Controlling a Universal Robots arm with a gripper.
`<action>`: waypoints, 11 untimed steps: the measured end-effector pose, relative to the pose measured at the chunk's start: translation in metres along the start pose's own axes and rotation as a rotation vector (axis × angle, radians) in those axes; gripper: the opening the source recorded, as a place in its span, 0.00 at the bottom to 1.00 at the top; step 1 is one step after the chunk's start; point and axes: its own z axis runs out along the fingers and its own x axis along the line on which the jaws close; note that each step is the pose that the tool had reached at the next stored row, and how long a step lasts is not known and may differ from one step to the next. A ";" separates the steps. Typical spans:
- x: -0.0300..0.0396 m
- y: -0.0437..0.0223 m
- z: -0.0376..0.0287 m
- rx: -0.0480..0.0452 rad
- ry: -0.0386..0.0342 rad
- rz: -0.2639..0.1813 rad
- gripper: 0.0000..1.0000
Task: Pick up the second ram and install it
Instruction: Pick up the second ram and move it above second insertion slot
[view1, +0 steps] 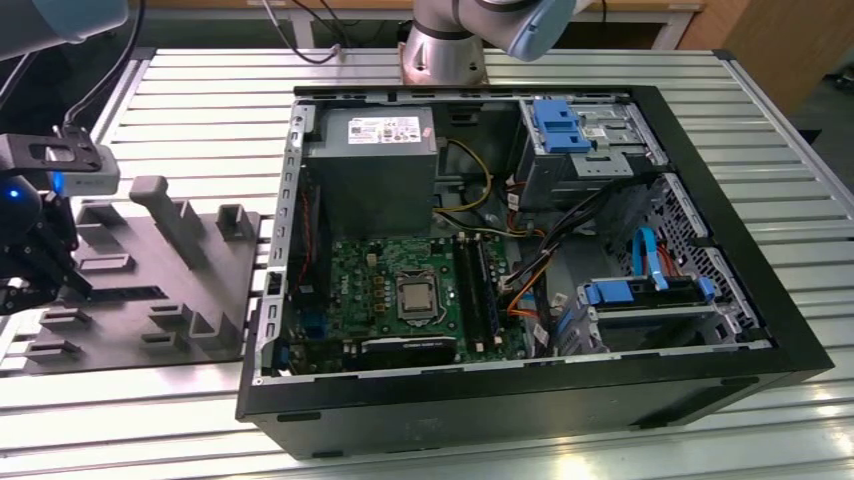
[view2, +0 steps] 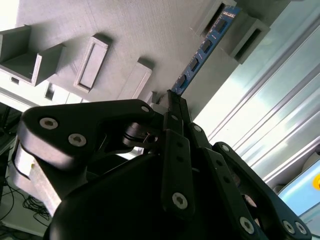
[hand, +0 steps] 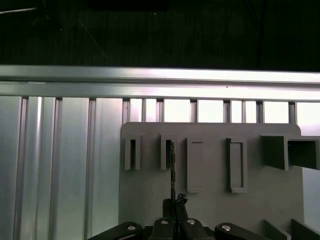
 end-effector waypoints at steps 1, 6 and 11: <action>0.0000 0.0000 -0.0006 0.0000 -0.0001 0.000 0.12; -0.0001 0.0002 -0.0031 0.0001 -0.0008 0.000 0.12; -0.0002 0.0003 -0.0059 0.0001 -0.0018 0.000 0.12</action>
